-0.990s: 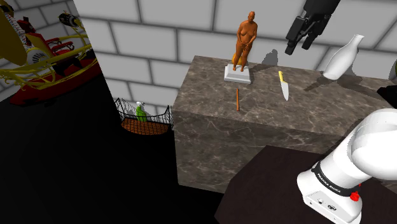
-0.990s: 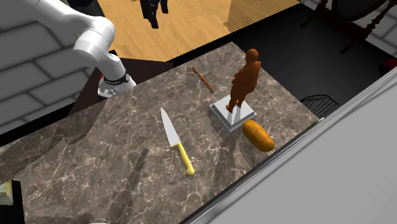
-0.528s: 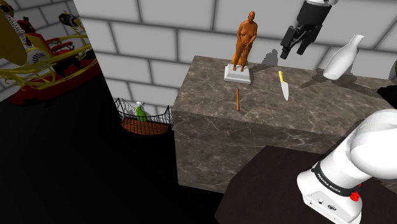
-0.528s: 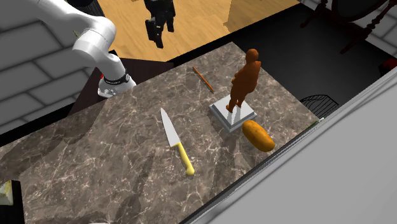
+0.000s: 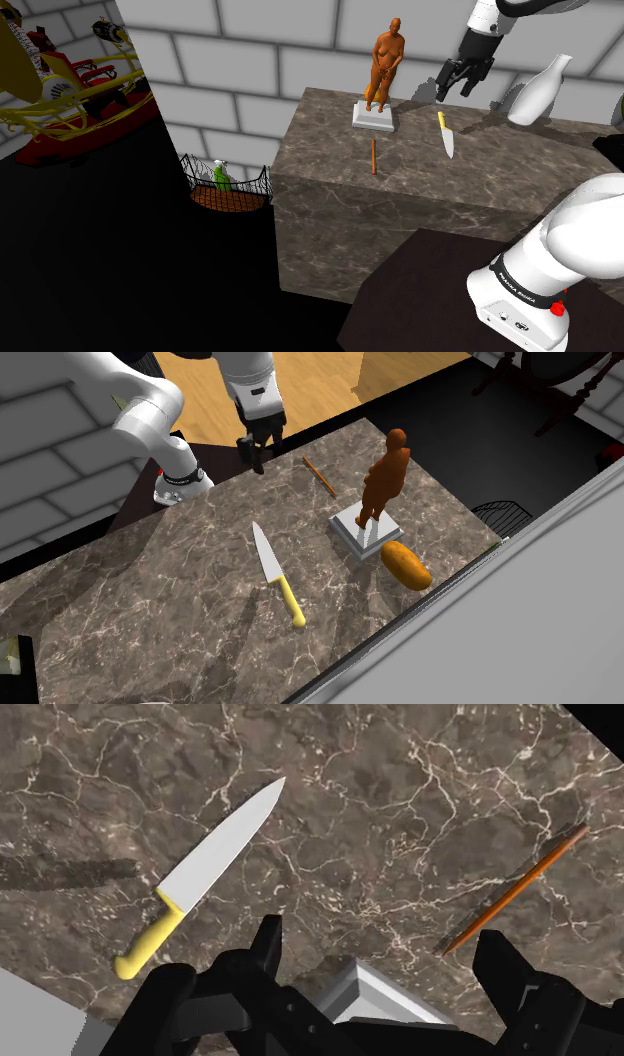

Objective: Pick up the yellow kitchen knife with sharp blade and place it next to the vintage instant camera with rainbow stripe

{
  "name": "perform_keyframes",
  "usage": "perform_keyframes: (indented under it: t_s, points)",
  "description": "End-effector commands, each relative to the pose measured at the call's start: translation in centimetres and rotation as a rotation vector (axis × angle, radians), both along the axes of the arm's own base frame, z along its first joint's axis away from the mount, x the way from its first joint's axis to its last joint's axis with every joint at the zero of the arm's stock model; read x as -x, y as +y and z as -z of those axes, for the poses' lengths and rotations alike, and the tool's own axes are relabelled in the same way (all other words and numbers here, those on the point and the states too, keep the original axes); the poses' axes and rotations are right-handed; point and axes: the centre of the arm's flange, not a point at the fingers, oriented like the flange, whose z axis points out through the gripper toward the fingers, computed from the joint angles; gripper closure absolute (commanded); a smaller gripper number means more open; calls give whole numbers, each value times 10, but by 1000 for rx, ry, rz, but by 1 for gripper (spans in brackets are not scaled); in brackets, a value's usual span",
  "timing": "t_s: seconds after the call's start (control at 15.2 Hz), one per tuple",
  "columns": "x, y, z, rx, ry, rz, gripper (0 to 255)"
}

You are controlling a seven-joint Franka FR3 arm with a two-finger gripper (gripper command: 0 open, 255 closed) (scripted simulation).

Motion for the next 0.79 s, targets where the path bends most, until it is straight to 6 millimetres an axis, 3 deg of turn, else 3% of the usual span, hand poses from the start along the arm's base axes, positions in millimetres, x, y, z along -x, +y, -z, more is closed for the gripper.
perform_keyframes:
  t_s: [0.0,0.73]
  points:
    - [-5,-24,15,0,-4,22,0]
    - [-32,-141,96,-8,-17,141,0]
